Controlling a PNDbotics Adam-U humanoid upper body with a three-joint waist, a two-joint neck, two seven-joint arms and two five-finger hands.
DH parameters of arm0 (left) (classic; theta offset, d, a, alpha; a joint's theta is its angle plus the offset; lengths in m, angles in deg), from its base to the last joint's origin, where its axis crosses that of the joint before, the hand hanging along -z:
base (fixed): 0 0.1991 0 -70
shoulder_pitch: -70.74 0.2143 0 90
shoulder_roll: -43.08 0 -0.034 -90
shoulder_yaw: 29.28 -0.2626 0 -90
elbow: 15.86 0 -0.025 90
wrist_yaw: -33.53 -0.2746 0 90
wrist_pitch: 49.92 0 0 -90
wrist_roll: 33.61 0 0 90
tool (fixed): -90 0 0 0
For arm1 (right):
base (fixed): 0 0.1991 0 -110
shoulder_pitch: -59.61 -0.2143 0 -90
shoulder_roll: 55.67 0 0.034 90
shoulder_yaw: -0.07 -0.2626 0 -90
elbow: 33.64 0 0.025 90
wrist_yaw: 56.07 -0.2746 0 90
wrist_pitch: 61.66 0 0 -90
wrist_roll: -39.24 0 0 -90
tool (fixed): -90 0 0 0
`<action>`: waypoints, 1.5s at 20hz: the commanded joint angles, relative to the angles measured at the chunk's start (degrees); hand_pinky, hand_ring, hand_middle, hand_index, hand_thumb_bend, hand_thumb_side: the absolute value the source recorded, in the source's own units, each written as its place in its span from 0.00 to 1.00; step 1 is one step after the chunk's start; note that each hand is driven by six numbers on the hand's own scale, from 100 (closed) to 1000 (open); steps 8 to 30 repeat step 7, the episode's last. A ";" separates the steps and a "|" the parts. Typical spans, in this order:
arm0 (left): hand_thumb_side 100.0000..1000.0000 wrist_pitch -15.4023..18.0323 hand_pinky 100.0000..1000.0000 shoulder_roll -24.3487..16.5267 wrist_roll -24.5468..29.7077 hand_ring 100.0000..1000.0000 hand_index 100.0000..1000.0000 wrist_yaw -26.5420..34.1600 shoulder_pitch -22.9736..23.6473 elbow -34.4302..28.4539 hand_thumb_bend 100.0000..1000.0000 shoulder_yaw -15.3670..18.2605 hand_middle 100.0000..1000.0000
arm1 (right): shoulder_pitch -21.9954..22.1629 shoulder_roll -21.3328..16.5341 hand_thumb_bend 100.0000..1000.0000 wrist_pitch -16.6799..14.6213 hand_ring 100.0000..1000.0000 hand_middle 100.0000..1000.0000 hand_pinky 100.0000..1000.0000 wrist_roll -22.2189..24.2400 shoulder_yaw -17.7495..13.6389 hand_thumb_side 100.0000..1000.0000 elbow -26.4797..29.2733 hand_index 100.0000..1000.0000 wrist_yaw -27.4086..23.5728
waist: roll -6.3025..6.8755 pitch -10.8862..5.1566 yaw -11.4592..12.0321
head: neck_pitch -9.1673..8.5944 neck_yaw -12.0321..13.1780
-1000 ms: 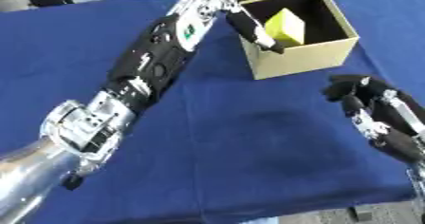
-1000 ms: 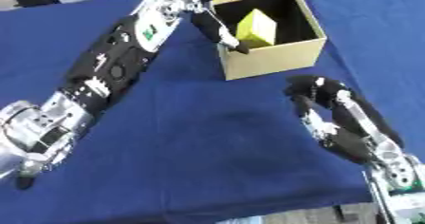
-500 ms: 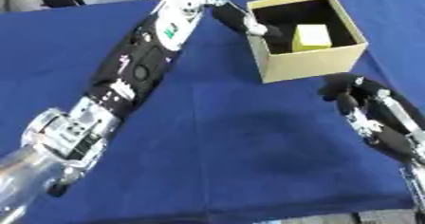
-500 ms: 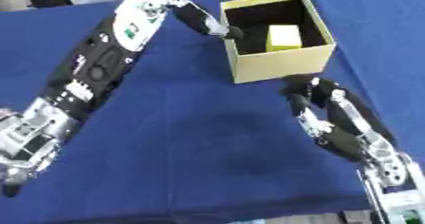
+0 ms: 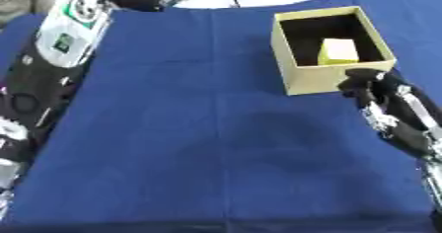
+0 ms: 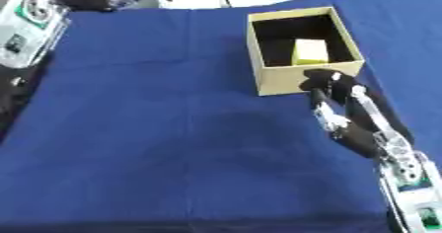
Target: Pick up objects on the table and place them in the box.
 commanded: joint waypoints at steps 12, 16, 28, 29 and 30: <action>0.52 -6.80 0.89 5.24 -4.17 0.54 0.76 4.98 14.25 -9.45 0.37 9.85 0.56 | 0.65 -2.50 0.00 0.21 0.73 0.62 0.71 -3.30 -2.71 0.56 1.94 0.82 0.29 | -1.09 -0.76 2.42 | 0.28 -0.73; 0.52 -6.80 0.89 5.24 -4.17 0.54 0.76 4.98 14.25 -9.45 0.37 9.85 0.56 | 0.65 -2.50 0.00 0.21 0.73 0.62 0.71 -3.30 -2.71 0.56 1.94 0.82 0.29 | -1.09 -0.76 2.42 | 0.28 -0.73; 0.52 -6.80 0.89 5.24 -4.17 0.54 0.76 4.98 14.25 -9.45 0.37 9.85 0.56 | 0.65 -2.50 0.00 0.21 0.73 0.62 0.71 -3.30 -2.71 0.56 1.94 0.82 0.29 | -1.09 -0.76 2.42 | 0.28 -0.73; 0.52 -6.80 0.89 5.24 -4.17 0.54 0.76 4.98 14.25 -9.45 0.37 9.85 0.56 | 0.65 -2.50 0.00 0.21 0.73 0.62 0.71 -3.30 -2.71 0.56 1.94 0.82 0.29 | -1.09 -0.76 2.42 | 0.28 -0.73; 0.52 -6.80 0.89 5.24 -4.17 0.54 0.76 4.98 14.25 -9.45 0.37 9.85 0.56 | 0.65 -2.50 0.00 0.21 0.73 0.62 0.71 -3.30 -2.71 0.56 1.94 0.82 0.29 | -1.09 -0.76 2.42 | 0.28 -0.73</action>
